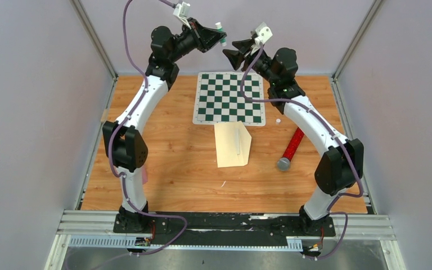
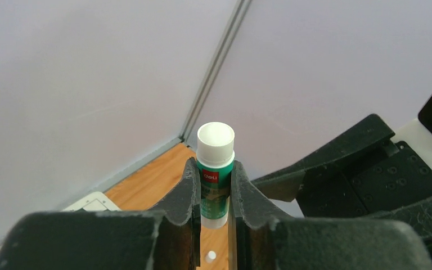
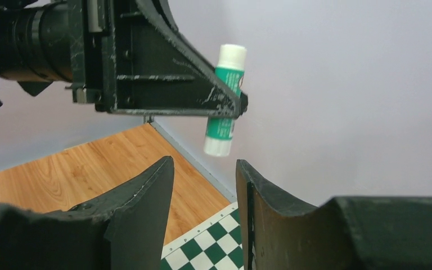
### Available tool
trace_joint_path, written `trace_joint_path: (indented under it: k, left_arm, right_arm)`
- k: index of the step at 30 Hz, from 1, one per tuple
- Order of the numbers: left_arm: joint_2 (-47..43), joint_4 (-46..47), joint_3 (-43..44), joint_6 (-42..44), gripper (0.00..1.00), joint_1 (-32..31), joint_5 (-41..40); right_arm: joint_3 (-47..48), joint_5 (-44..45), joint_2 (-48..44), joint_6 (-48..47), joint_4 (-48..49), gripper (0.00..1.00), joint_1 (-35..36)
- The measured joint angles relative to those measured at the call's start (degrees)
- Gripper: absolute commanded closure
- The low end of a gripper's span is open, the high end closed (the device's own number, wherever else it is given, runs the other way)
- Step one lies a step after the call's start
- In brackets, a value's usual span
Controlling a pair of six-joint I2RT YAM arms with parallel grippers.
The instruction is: Place the letter into the envelope and seal it
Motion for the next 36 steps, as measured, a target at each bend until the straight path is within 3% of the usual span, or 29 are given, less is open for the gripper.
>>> trace_joint_path:
  k: [14,20,23,25,29,33,36]
  left_arm:
    - [-0.3,0.8,-0.7,-0.4,1.00,-1.7,0.4]
    - [-0.3,1.5,-0.7,-0.4,1.00,-1.7,0.5]
    - [-0.3,1.6,-0.7,-0.4,1.00,-1.7,0.6]
    - [-0.3,1.9,-0.7,-0.4,1.00,-1.7,0.6]
    - [-0.3,2.1,-0.7,-0.3,1.00,-1.6,0.5]
    - [-0.3,3.4,-1.1,-0.1,1.00,-1.1,2.1]
    - [-0.3,4.6,-1.6,0.7,1.00,-0.5,5.4]
  right_arm:
    - [4.9,1.7,3.9,1.6,-1.0,0.57,0.0]
    - [5.8,1.4,4.4,2.2,-1.7,0.78,0.0]
    - [5.9,1.4,4.5,2.8,-1.8,0.81,0.0]
    - [6.5,1.4,4.8,3.1,-2.3,0.99,0.0]
    - [8.5,1.0,5.7,4.3,-4.2,1.00,0.0]
    - [11.6,-5.9,7.5,10.6,-5.7,1.00,-2.3]
    - [15.8,-18.4,10.6,18.4,-6.1,1.00,-5.9]
